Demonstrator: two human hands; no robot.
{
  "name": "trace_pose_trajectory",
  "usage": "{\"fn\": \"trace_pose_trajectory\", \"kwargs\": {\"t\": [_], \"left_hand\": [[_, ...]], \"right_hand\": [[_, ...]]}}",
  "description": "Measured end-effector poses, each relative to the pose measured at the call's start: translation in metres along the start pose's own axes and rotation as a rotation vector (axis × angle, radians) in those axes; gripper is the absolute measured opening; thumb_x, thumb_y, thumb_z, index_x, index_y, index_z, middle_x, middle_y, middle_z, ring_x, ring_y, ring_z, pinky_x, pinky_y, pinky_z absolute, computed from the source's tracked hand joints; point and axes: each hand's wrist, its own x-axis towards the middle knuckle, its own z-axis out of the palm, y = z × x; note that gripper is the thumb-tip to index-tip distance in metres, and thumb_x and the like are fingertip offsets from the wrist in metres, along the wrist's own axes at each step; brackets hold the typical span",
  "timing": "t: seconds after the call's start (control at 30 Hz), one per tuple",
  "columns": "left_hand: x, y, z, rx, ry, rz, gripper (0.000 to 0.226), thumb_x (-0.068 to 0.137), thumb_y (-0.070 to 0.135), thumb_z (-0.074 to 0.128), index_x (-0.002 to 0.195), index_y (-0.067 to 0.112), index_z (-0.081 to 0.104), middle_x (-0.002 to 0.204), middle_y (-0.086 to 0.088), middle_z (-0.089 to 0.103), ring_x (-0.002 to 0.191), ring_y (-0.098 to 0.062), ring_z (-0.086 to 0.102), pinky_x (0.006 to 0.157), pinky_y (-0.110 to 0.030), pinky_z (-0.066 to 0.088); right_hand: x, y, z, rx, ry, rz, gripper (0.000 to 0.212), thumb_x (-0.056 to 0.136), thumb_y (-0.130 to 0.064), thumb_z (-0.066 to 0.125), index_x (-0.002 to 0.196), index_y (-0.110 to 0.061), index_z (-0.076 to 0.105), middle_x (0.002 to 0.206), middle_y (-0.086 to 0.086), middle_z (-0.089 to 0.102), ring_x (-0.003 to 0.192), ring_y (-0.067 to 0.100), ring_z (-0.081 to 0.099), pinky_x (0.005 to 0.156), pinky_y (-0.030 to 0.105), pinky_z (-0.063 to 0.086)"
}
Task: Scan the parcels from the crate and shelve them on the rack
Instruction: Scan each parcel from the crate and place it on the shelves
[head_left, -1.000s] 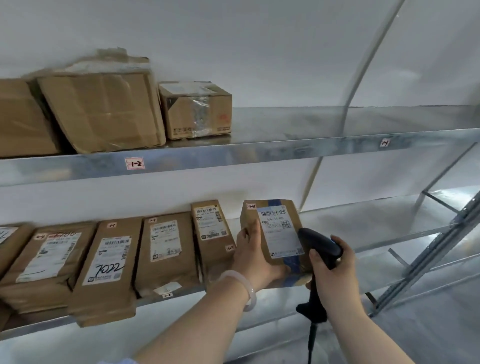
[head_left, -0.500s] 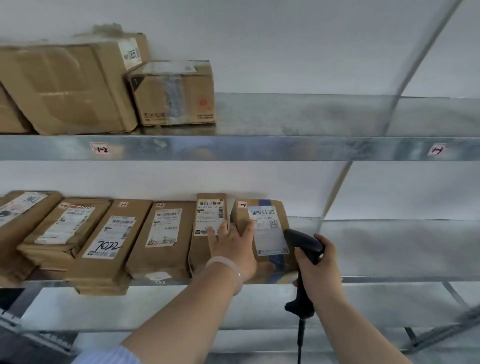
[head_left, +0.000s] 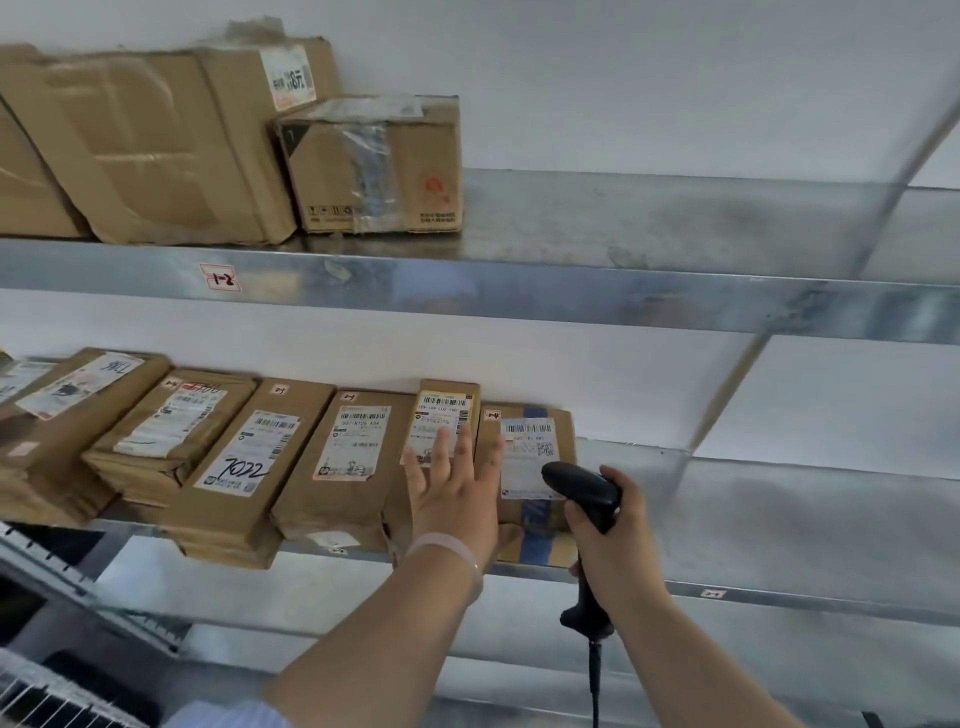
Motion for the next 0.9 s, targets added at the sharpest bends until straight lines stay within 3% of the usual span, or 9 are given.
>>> {"fn": "trace_pose_trajectory", "kwargs": {"t": [0.1,0.23,0.33,0.37,0.47,0.63,0.73,0.9], "left_hand": [[-0.004,-0.003,0.003,-0.021,0.022,0.015,0.097,0.092,0.069,0.046,0.153,0.037,-0.023,0.163,-0.005,-0.027,0.146,-0.033,-0.032,0.104,-0.061,-0.03],[-0.016,-0.024,-0.004,-0.038,0.085,0.027,0.093,0.089,0.077,0.036,0.153,0.04,-0.02,0.161,-0.002,-0.032,0.147,-0.032,-0.03,0.106,-0.061,-0.028],[-0.03,-0.055,-0.016,-0.069,0.133,-0.008,0.088,0.09,0.078,0.032,0.151,0.044,-0.023,0.16,0.0,-0.032,0.149,-0.031,-0.027,0.111,-0.06,-0.023],[-0.037,-0.069,-0.02,-0.08,0.148,-0.025,0.087,0.09,0.078,0.032,0.15,0.045,-0.022,0.161,0.0,-0.03,0.149,-0.03,-0.025,0.112,-0.059,-0.022],[-0.068,-0.124,-0.032,-0.102,0.168,-0.089,0.087,0.089,0.078,0.034,0.152,0.046,-0.017,0.164,0.002,-0.024,0.152,-0.028,-0.019,0.114,-0.057,-0.019],[-0.136,-0.233,-0.034,-0.103,0.198,-0.233,0.082,0.091,0.075,0.033,0.154,0.043,-0.007,0.167,0.001,-0.008,0.154,-0.028,-0.007,0.118,-0.06,-0.004],[-0.193,-0.308,-0.027,-0.075,0.171,-0.351,0.082,0.09,0.077,0.028,0.155,0.043,-0.007,0.168,0.0,-0.006,0.154,-0.027,-0.005,0.118,-0.06,-0.003],[-0.286,-0.416,-0.02,-0.107,0.17,-0.538,0.082,0.088,0.078,0.029,0.155,0.045,-0.004,0.168,0.001,-0.004,0.153,-0.026,-0.003,0.118,-0.058,-0.002]], "right_hand": [[-0.006,-0.004,0.002,-0.008,0.037,-0.07,0.049,0.092,-0.026,0.065,0.118,-0.056,0.036,0.105,-0.014,0.061,0.072,0.027,0.068,0.064,0.042,0.06],[-0.03,-0.019,0.009,-0.024,0.074,-0.202,0.056,0.093,-0.027,0.063,0.109,-0.071,0.033,0.101,-0.025,0.06,0.073,0.011,0.063,0.048,0.03,0.054],[-0.05,-0.04,0.029,-0.026,0.017,-0.292,0.055,0.093,-0.025,0.062,0.119,-0.066,0.035,0.101,-0.039,0.056,0.079,0.008,0.064,0.052,0.034,0.058],[-0.057,-0.047,0.04,-0.029,-0.007,-0.328,0.054,0.093,-0.026,0.063,0.124,-0.062,0.035,0.104,-0.039,0.055,0.083,0.008,0.064,0.059,0.034,0.059],[-0.088,-0.069,0.085,-0.032,-0.102,-0.445,0.056,0.092,-0.029,0.065,0.122,-0.064,0.034,0.106,-0.042,0.057,0.091,-0.008,0.062,0.065,0.008,0.05],[-0.147,-0.087,0.172,0.008,-0.27,-0.492,0.064,0.092,-0.021,0.067,0.118,-0.067,0.032,0.115,-0.034,0.055,0.103,-0.017,0.054,0.075,0.001,0.044],[-0.202,-0.1,0.235,0.004,-0.414,-0.495,0.058,0.093,-0.022,0.065,0.12,-0.062,0.032,0.118,-0.022,0.056,0.104,-0.015,0.054,0.076,0.0,0.043],[-0.292,-0.118,0.331,0.008,-0.616,-0.564,0.058,0.094,-0.019,0.064,0.116,-0.062,0.032,0.116,-0.031,0.052,0.103,-0.007,0.057,0.076,0.004,0.044]]}}
